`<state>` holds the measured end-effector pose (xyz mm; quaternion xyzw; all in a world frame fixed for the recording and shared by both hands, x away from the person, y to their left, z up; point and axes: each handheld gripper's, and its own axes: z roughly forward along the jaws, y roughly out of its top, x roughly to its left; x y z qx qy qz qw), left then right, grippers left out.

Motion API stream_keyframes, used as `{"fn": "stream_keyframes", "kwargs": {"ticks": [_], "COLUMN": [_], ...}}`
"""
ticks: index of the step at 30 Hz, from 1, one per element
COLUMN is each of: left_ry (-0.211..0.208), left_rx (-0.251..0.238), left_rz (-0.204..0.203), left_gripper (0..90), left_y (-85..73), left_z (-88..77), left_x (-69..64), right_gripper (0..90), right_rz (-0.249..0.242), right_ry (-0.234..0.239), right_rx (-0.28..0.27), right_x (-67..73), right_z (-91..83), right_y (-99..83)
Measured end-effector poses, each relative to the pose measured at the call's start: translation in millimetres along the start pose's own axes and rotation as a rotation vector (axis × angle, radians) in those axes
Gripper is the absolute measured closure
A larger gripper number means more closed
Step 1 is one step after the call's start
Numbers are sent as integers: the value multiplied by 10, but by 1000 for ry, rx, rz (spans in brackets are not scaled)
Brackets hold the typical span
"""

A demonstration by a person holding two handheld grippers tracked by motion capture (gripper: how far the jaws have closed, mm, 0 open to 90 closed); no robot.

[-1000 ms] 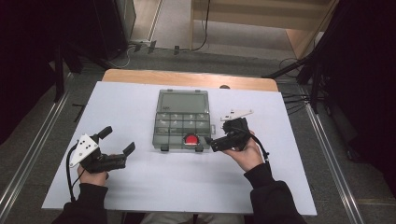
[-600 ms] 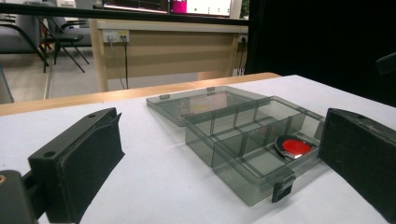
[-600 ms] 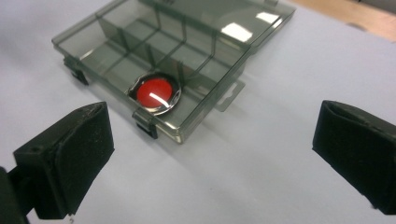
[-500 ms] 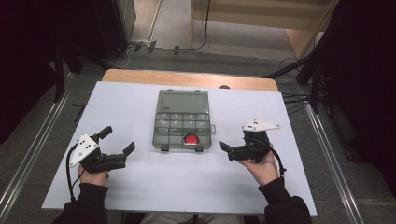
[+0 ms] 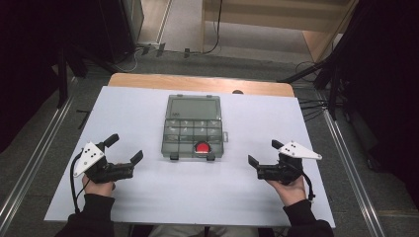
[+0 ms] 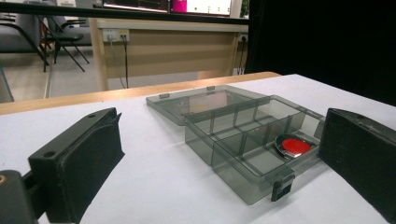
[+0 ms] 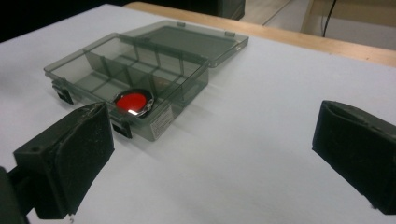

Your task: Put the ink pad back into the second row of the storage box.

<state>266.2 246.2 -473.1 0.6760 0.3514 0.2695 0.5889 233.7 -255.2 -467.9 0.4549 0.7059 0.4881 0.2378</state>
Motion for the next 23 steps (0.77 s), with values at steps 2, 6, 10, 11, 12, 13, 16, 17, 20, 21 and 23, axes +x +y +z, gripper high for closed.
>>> {"fn": "stream_keyframes", "kwargs": {"ticks": [2, 6, 10, 11, 12, 13, 16, 17, 20, 21, 23], "left_ry": [0, -5, -6, -5, -5, -5, -4, -5, -6, -7, -9], "left_rx": [1, 1, 2, 1, 1, 1, 0, -2, 0, -1, 0], "left_rz": [-1, 1, 1, 1, 1, 1, 3, 2, 1, -1, 1], "left_gripper": [0, 0, 0, 0, 0, 0, 0, 0, 0, 0, 0], "left_y": [-1, -2, -2, -2, -2, -2, -1, 0, -2, -2, -2], "left_z": [-1, 4, 6, 5, 4, 4, 3, 2, 6, 9, 15], "left_x": [0, -6, -8, -7, -6, -6, -8, -10, -12, -12, -12], "right_gripper": [0, 0, 0, 0, 0, 0, 0, 0, 0, 0, 0], "right_rz": [-1, -1, -2, 1, 11, 19, 7, -2, -38, -49, -48], "right_ry": [-3, -15, 3, 9, 19, 27, 23, 24, 25, 20, 21], "right_rx": [-29, -60, -70, -70, -77, -87, -99, -101, -125, -134, -139], "right_x": [-14, -17, -7, -8, -12, -16, -26, -20, 21, 33, 40], "right_z": [-26, -63, -78, -77, -73, -69, -36, -28, -31, -38, -46], "right_y": [-40, -142, -270, -301, -336, -378, -484, -503, -501, -500, -500]}}
